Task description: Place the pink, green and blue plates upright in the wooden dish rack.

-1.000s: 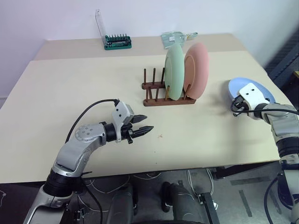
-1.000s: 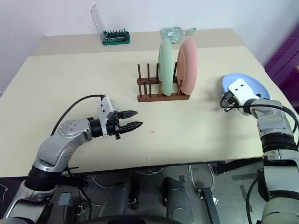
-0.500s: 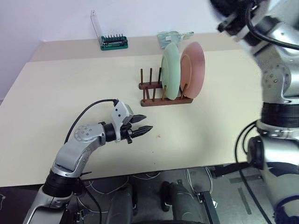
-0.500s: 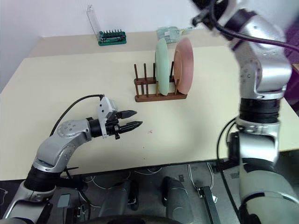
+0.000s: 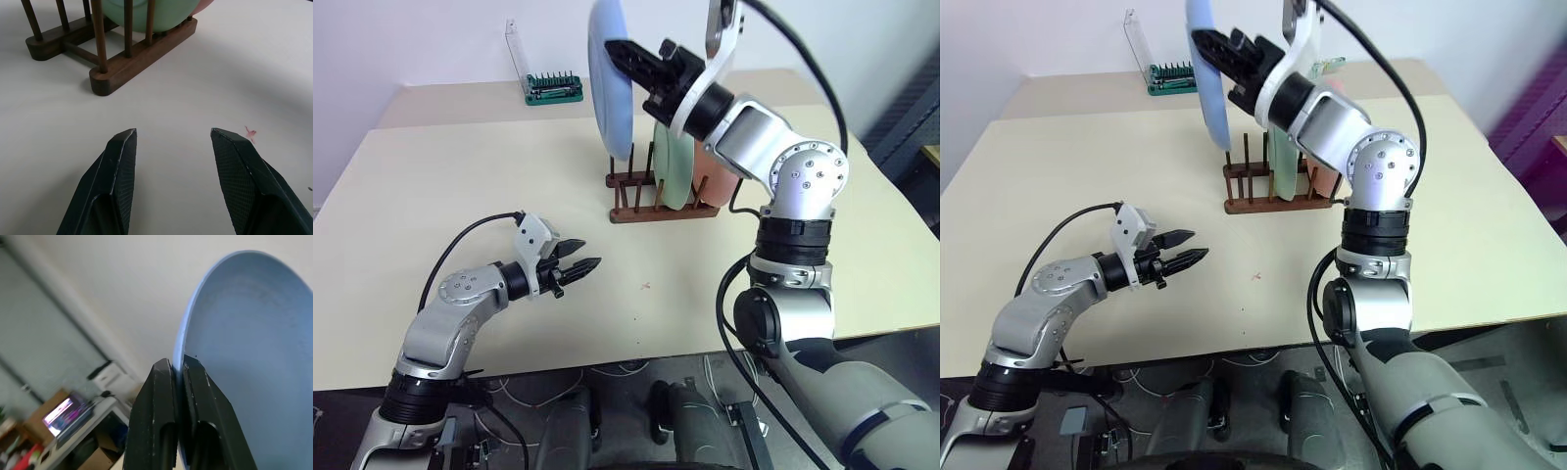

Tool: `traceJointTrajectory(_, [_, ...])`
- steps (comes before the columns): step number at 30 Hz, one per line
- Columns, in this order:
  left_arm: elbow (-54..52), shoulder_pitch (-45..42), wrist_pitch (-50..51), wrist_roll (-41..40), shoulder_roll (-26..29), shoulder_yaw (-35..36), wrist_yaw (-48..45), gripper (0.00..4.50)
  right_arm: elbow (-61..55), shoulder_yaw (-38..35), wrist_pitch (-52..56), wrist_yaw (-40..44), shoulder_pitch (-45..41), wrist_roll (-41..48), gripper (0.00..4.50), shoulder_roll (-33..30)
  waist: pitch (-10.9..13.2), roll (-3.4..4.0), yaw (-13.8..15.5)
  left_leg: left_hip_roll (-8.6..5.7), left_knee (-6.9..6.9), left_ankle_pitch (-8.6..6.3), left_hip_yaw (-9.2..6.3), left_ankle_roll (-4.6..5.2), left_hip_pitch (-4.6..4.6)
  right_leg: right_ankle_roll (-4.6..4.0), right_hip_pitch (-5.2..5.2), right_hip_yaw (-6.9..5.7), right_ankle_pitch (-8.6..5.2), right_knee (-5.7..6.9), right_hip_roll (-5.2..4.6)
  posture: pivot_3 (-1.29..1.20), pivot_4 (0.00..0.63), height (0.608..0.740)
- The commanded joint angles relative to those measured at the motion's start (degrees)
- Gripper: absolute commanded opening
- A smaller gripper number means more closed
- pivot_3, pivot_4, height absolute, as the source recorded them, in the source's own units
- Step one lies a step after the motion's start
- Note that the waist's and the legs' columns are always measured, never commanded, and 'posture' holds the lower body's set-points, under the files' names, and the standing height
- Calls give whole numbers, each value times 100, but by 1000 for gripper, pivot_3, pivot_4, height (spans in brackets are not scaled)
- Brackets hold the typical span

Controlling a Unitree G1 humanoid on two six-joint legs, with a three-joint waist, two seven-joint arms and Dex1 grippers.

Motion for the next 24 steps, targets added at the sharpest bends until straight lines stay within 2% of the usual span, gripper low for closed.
traceJointTrajectory(1, [-243,7,-78,-46,-3,106,29,2456,60,-181,-217,-110,-132,-19,64,92,0,0,-6,1,0,0,0,0,0,0,-2,0,0,2,2,0,150,730])
traceJointTrajectory(10, [-232,-20,-70,-54,3,89,15,2456,611,-355,-266,-555,-158,-214,64,234,1,1,-5,2,-1,0,-2,0,0,0,-4,1,0,3,5,0,150,730])
traceJointTrajectory(12, [-224,-41,-65,-53,1,87,17,2456,625,-373,-268,-548,-159,-226,699,247,1,1,-1,2,-1,0,-2,0,-2,0,-4,1,0,2,5,0,150,730])
traceJointTrajectory(14, [-242,-24,-62,-59,12,98,14,2456,510,-308,-312,-460,-153,-298,1528,233,1,1,-4,2,-1,0,-3,0,-3,0,-4,1,0,1,4,0,150,730])
traceJointTrajectory(18, [-265,-9,-53,-66,19,98,9,2456,234,-83,-410,-167,-203,-558,3530,84,1,2,-8,3,-1,0,-8,0,-3,0,-6,1,-1,2,5,0,150,730])
traceJointTrajectory(21, [-279,-5,-50,-66,14,82,7,2456,-76,201,-352,173,-313,-830,3530,-240,1,2,1,3,-1,0,-10,0,-4,1,-7,1,-1,1,4,0,150,730])
traceJointTrajectory(24, [-302,4,-45,-62,-16,58,31,2456,-511,735,-182,906,-312,-1224,3530,-978,1,2,9,2,-1,0,-12,0,-5,1,-7,1,-1,-1,2,0,150,730])
